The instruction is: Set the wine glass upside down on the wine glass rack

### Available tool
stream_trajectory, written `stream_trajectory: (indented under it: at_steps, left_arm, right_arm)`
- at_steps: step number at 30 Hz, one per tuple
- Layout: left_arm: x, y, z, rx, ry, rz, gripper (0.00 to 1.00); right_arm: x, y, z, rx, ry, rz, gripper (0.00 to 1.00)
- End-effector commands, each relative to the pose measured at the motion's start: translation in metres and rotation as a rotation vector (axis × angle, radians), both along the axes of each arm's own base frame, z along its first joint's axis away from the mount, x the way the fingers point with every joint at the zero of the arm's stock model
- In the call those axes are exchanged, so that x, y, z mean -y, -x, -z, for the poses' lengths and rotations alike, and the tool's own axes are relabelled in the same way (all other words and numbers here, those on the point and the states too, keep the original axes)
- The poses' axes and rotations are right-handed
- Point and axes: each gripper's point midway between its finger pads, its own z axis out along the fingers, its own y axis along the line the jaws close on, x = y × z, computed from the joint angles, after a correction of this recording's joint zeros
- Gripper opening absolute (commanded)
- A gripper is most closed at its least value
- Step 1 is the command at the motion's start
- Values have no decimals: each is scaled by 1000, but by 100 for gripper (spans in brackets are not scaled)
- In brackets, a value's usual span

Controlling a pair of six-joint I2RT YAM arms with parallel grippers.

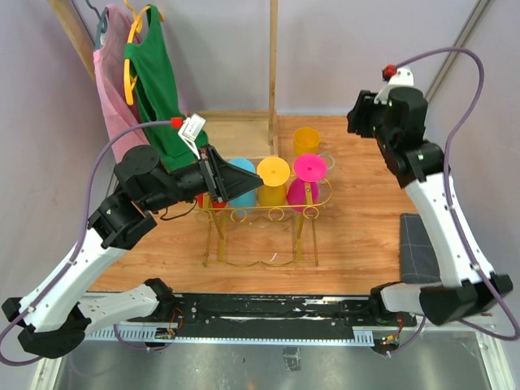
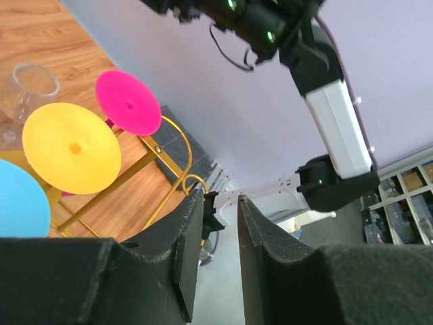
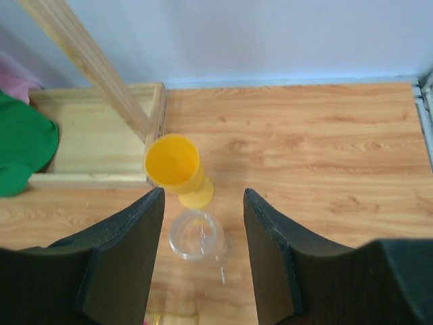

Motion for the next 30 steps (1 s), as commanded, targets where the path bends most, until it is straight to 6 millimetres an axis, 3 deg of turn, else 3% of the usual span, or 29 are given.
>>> stream_trajectory:
  at_steps: [1, 6, 14, 21, 30]
  left_arm:
    - [-6, 0, 6, 49, -32, -27, 32]
    - [-3, -2, 20, 23, -56, -23, 33]
    - [-1, -7, 31, -21, -79, -39, 33]
    - [7, -11, 35, -66, -84, -25, 33]
    - [1, -11, 34, -61, -79, -51, 33]
  right_arm:
    - [-8, -37, 18, -131, -21, -63, 51]
    - [-27, -73, 59, -270, -2, -124, 48]
    - [-39, -104, 117, -396, 26, -156, 50]
    - [-46, -115, 143, -448, 51, -192, 50]
    - [-50, -129, 157, -472, 80, -189, 47]
